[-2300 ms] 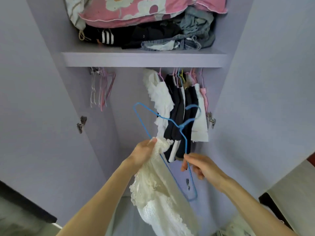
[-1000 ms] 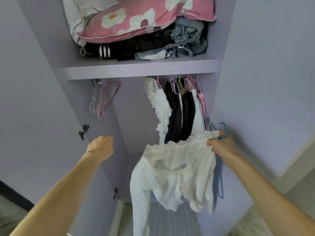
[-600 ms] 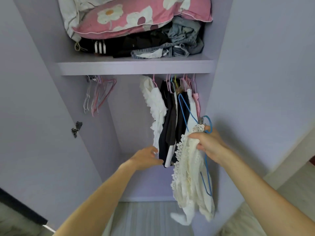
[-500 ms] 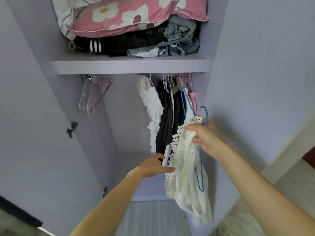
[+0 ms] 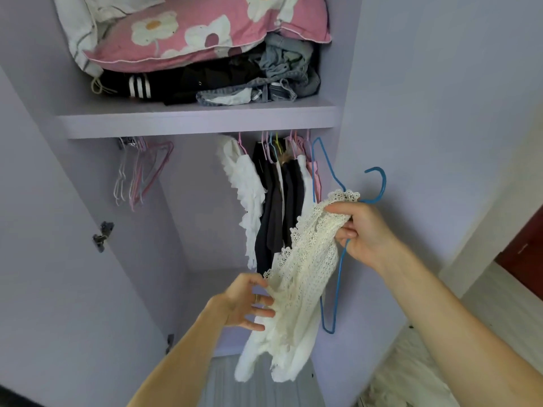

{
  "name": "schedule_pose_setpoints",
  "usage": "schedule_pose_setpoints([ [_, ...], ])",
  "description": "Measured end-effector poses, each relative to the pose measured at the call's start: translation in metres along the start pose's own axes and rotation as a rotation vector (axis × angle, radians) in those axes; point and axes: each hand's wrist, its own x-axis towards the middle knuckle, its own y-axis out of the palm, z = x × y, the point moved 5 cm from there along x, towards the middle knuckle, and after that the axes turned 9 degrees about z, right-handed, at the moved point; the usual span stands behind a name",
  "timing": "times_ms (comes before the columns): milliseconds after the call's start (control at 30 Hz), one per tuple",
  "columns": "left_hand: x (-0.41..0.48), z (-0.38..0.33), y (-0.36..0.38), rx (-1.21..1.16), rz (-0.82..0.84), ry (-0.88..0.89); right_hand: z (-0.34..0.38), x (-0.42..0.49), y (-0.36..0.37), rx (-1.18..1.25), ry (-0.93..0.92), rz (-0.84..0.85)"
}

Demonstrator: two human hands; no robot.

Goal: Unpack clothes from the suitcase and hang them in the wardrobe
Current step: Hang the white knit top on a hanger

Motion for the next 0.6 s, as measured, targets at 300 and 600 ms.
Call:
schedule_pose_setpoints([
  [300, 0.007, -0.018, -0.003, 0.725, -0.546, 0.094, 0.014, 0.002, -0.021, -0.161, -0.122, -0.092],
  [600, -0.071, -0.102, -0.065, -0.160, -0.531, 0.447, -0.032, 0.004, -0.088, -0.818, -0.081, -0.398],
])
